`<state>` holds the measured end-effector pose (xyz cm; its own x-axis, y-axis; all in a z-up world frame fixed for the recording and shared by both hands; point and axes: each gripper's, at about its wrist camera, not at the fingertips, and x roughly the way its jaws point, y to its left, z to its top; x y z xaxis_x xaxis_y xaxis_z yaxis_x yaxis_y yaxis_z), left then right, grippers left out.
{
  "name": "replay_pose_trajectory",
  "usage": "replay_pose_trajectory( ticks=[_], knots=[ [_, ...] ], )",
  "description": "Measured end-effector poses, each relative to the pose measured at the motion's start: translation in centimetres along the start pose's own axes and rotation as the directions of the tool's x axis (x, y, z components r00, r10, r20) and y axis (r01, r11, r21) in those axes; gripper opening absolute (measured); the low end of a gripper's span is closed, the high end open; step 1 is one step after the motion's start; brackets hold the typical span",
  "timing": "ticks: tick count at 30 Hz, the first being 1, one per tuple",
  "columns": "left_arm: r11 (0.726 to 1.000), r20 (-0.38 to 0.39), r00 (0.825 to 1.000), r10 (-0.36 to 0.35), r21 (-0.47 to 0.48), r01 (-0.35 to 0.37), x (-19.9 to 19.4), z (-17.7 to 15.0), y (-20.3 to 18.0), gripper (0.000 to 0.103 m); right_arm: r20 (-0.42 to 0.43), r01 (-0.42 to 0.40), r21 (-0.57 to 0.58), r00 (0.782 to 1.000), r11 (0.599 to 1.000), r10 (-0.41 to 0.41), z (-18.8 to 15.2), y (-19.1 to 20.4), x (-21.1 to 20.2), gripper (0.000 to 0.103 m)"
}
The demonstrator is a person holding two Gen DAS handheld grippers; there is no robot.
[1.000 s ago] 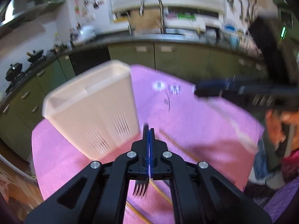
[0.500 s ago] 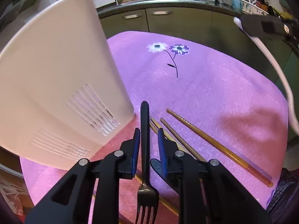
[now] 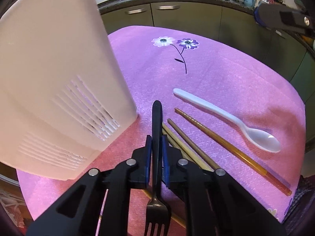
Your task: Organize utensils
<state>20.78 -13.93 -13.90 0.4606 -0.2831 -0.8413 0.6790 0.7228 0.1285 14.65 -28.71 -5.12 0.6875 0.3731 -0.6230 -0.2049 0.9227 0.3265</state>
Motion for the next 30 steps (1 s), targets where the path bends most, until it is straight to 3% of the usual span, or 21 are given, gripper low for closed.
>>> replay_pose_trajectory(
  ticks=[5,10,13,19,23,28,30],
  knots=[
    [0.999,0.074,0.997,0.008,-0.039,-0.005,-2.2,-0.5,0.5,0.010,-0.101,0.028,-0.024,0.994,0.999,-0.030,-0.6,0.1,2.1,0.013],
    [0.997,0.182,0.982,0.044,-0.077,-0.031,-6.4,-1.0,1.0,0.010,-0.259,0.072,-0.107,0.961,0.992,-0.098,-2.6,1.1,5.8,0.013],
    [0.994,0.245,0.968,0.058,-0.105,-0.032,-8.9,-1.0,1.3,0.010,-0.301,0.109,-0.155,0.941,0.982,-0.152,-3.7,1.8,7.9,0.013],
    [0.990,0.344,0.935,0.082,-0.138,-0.036,-13.7,-1.7,1.7,0.010,-0.346,0.186,-0.183,0.907,0.965,-0.240,-3.9,1.7,10.9,0.013],
    [0.986,0.404,0.911,0.083,-0.168,-0.015,-16.9,-1.9,2.0,0.010,-0.357,0.202,-0.190,0.897,0.961,-0.260,-3.5,1.8,11.3,0.013],
    [0.972,0.486,0.867,0.108,-0.233,0.009,-21.1,-1.0,3.8,0.010,-0.346,0.205,-0.187,0.901,0.961,-0.260,-3.0,1.8,11.9,0.011],
    [0.963,0.523,0.841,0.139,-0.269,0.008,-22.5,0.0,5.0,0.010,-0.332,0.199,-0.160,0.912,0.967,-0.243,-2.9,1.5,11.5,0.011]
  ],
)
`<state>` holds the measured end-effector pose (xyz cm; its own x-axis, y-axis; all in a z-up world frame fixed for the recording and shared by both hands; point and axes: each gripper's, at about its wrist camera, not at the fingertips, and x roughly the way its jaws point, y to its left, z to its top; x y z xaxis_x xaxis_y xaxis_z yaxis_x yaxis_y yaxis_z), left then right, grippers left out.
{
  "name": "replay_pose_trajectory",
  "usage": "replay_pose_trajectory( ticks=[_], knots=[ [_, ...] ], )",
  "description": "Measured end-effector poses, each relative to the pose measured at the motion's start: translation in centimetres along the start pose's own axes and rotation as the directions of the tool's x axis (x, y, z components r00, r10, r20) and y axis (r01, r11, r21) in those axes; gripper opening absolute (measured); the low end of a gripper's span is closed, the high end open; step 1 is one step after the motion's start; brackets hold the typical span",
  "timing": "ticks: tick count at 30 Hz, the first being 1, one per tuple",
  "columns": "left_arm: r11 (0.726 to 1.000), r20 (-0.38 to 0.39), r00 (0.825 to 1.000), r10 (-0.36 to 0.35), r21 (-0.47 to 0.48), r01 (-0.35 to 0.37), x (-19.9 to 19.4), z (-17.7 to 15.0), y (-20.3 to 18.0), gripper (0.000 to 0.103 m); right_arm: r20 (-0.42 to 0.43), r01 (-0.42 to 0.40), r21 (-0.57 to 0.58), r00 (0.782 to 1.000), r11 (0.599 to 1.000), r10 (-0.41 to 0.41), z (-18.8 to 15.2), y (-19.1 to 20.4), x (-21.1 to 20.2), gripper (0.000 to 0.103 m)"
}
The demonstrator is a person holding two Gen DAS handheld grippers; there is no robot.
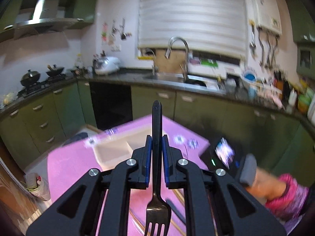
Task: Organize utensils
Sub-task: 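Lift the white spoon with the right tool toward the caddy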
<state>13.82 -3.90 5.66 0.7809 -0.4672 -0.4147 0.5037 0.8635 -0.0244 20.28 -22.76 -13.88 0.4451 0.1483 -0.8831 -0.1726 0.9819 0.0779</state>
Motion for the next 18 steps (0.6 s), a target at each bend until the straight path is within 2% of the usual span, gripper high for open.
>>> replay_pose_trajectory(
  ticks=[4,9,15,18],
  knots=[
    [0.996,0.049,0.999,0.024,-0.082,-0.020,0.9,2.6,2.5,0.010,0.033,-0.034,0.023,0.999,0.999,0.033,0.0,-0.9,-1.2,0.011],
    [0.985,0.078,0.995,0.066,-0.164,-0.053,4.4,4.3,5.2,0.010,0.060,-0.050,0.025,0.997,0.998,0.049,-0.1,-1.1,-2.4,0.011],
    [0.979,0.088,0.990,0.112,-0.179,-0.095,8.6,3.7,6.1,0.010,0.112,-0.073,0.034,0.991,0.997,0.069,-0.2,-1.3,-4.3,0.011],
    [0.978,0.119,0.982,0.146,-0.170,-0.124,9.9,3.2,6.2,0.010,0.135,-0.083,0.031,0.988,0.996,0.078,-0.1,-1.4,-5.2,0.011]
  ],
)
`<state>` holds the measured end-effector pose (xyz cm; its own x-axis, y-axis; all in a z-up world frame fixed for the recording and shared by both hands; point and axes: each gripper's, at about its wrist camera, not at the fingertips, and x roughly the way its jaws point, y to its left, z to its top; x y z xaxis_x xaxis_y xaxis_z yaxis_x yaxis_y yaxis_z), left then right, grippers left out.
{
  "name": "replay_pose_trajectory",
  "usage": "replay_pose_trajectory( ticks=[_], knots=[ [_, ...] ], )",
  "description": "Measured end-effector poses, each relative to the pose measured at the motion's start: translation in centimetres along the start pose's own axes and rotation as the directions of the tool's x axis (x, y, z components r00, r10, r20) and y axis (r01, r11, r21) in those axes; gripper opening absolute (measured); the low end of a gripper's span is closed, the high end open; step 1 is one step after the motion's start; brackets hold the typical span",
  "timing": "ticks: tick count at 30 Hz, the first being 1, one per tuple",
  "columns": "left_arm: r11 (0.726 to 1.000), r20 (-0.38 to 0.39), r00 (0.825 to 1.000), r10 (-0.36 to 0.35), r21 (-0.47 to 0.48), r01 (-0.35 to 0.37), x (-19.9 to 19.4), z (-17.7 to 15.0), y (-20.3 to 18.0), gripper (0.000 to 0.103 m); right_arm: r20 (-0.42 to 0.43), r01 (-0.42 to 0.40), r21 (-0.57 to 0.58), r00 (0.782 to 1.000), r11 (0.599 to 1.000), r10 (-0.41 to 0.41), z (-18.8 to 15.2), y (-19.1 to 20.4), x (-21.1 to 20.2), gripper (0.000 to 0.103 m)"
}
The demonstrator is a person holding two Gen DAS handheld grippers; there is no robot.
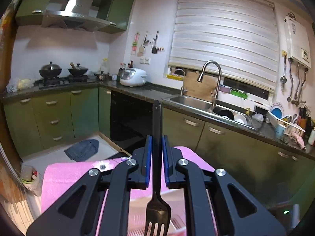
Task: Organize utensils
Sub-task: 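Lift the white spoon with the right tool toward the caddy, then drop the fork into the caddy with the left tool while the right tool lowers the spoon in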
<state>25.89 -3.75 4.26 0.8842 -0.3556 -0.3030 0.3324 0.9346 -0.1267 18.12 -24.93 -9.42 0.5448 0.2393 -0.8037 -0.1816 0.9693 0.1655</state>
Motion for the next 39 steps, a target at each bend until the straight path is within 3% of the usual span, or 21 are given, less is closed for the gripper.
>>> replay_pose_trajectory(
  ticks=[8,18,24,29,33,39],
  knots=[
    [0.999,0.115,0.992,0.048,0.000,-0.049,1.0,-0.8,0.4,0.010,0.038,-0.018,-0.002,0.999,1.000,0.018,0.9,0.3,-1.1,0.011],
    [0.994,0.081,0.991,0.108,0.000,-0.109,1.5,-4.3,0.2,0.011,0.094,-0.039,-0.007,0.995,0.999,0.040,1.3,0.8,-3.1,0.011],
    [0.994,0.055,0.992,0.113,0.001,-0.113,0.9,-5.1,0.5,0.011,0.194,-0.058,-0.023,0.979,0.998,0.061,3.0,1.5,-6.5,0.011],
    [0.994,0.030,0.994,0.109,0.004,-0.110,0.1,-5.8,0.8,0.023,0.308,-0.070,-0.057,0.948,0.996,0.084,5.2,2.9,-9.8,0.011],
    [0.995,0.018,0.995,0.102,-0.001,-0.102,-0.7,-6.1,1.1,0.024,0.389,-0.082,-0.077,0.915,0.994,0.106,7.3,4.2,-11.8,0.011],
    [0.993,0.043,0.993,0.108,-0.052,-0.106,-4.4,-5.8,1.6,0.024,0.528,-0.089,-0.103,0.839,0.991,0.130,11.8,6.9,-13.1,0.011]
  ],
)
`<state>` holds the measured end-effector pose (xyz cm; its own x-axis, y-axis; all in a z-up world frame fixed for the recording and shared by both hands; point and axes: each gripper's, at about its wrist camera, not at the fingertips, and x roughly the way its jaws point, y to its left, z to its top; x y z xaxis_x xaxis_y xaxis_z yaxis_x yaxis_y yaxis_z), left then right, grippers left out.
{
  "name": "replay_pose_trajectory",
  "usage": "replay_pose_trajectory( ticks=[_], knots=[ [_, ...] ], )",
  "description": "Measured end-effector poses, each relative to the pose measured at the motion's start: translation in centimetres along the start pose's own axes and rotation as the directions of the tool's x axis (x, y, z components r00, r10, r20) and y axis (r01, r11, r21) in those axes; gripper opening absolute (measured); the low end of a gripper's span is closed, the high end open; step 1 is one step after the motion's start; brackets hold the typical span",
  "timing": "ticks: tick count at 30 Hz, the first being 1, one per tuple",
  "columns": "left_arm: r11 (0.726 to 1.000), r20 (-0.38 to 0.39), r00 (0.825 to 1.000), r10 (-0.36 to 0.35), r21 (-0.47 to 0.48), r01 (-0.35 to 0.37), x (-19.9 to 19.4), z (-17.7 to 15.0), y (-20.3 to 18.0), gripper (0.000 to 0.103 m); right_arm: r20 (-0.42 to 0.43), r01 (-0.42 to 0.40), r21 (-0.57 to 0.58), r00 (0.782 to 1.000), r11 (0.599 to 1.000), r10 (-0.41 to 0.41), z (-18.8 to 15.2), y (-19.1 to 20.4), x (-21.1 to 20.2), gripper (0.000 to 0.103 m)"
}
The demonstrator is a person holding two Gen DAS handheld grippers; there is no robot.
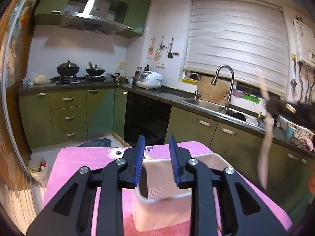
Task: Organize utensils
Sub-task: 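Drop the fork into the caddy with the left tool while the right tool lowers the spoon in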
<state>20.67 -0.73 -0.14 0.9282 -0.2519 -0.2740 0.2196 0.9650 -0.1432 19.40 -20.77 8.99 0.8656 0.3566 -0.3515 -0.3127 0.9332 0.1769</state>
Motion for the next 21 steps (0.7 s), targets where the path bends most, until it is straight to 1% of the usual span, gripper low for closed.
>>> replay_pose_trajectory(
  ticks=[2,4,5,7,11,16,19,21],
  knots=[
    [1.000,0.009,1.000,0.007,0.005,-0.007,-1.9,0.1,0.1,0.026,0.043,0.003,-0.011,0.999,1.000,-0.003,1.3,0.9,1.4,0.011],
    [1.000,0.017,1.000,0.011,0.014,-0.011,-3.3,0.1,0.1,0.031,0.075,0.008,-0.018,0.997,1.000,-0.006,2.0,1.6,2.8,0.012],
    [1.000,0.018,1.000,0.017,0.023,-0.017,-4.0,0.0,0.0,0.032,0.089,0.017,-0.026,0.996,1.000,-0.015,2.3,2.0,3.6,0.012],
    [0.999,0.012,1.000,0.021,0.042,-0.021,-5.3,-0.1,-0.3,0.033,0.094,0.024,-0.030,0.995,0.999,-0.021,2.2,2.2,4.9,0.012],
    [0.998,-0.004,1.000,0.014,0.068,-0.013,-7.1,-0.5,-0.7,0.033,0.056,0.040,-0.013,0.998,0.999,-0.039,0.4,1.9,7.1,0.012],
    [0.999,-0.050,0.999,0.008,0.051,-0.006,-7.7,-1.2,-0.6,0.036,0.048,0.061,-0.019,0.997,0.998,-0.060,-2.5,1.7,7.5,0.012],
    [0.998,-0.076,0.997,0.018,0.061,-0.014,-7.7,-1.7,-0.8,0.037,0.025,0.060,-0.022,0.998,0.998,-0.059,-3.8,1.7,8.1,0.012],
    [0.998,-0.097,0.995,0.024,0.068,-0.017,-7.8,-2.2,-0.9,0.039,0.016,0.057,-0.029,0.998,0.998,-0.056,-4.4,1.9,8.3,0.012]
  ],
)
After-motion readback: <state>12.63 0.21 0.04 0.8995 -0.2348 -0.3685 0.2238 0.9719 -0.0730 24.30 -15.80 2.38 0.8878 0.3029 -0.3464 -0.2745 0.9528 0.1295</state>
